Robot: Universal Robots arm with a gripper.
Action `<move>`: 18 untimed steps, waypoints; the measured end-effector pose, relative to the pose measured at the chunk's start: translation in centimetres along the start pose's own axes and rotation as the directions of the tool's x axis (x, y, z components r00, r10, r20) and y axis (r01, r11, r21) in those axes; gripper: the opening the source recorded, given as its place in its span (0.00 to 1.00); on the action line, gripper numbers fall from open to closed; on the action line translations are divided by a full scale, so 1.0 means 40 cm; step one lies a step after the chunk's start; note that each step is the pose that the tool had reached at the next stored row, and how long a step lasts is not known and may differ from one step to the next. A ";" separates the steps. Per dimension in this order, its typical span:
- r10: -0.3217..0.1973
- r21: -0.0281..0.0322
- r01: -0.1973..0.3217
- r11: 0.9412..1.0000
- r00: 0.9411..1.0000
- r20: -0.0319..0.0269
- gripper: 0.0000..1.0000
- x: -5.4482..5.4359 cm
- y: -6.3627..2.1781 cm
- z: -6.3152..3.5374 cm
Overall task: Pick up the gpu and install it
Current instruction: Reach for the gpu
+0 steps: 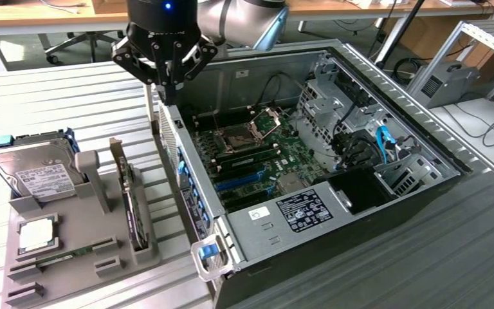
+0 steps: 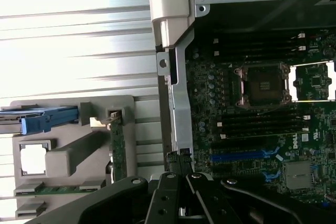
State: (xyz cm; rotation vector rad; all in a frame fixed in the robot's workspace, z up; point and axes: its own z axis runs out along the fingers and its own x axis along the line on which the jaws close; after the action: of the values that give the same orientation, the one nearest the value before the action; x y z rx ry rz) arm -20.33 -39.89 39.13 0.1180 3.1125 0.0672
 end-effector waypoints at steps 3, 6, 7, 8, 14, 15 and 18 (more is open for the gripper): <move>0.000 0.000 0.000 1.000 1.000 0.000 0.11 0.002 0.000 0.000; 0.000 0.000 0.000 1.000 1.000 0.000 0.11 0.004 0.000 0.000; 0.000 0.000 0.000 1.000 1.000 0.000 0.11 0.006 0.000 0.000; 0.000 0.000 0.000 1.000 1.000 0.000 0.11 0.006 0.000 0.000; 0.000 0.000 0.000 1.000 1.000 0.000 0.11 0.015 -0.001 0.000; 0.000 0.000 0.000 1.000 1.000 0.000 0.11 0.017 -0.001 0.000; 0.000 0.000 0.000 1.000 1.000 0.000 0.11 0.022 -0.002 0.000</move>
State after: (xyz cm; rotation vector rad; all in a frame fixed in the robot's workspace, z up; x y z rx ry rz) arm -21.20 -39.89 39.11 0.1179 3.1125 0.0672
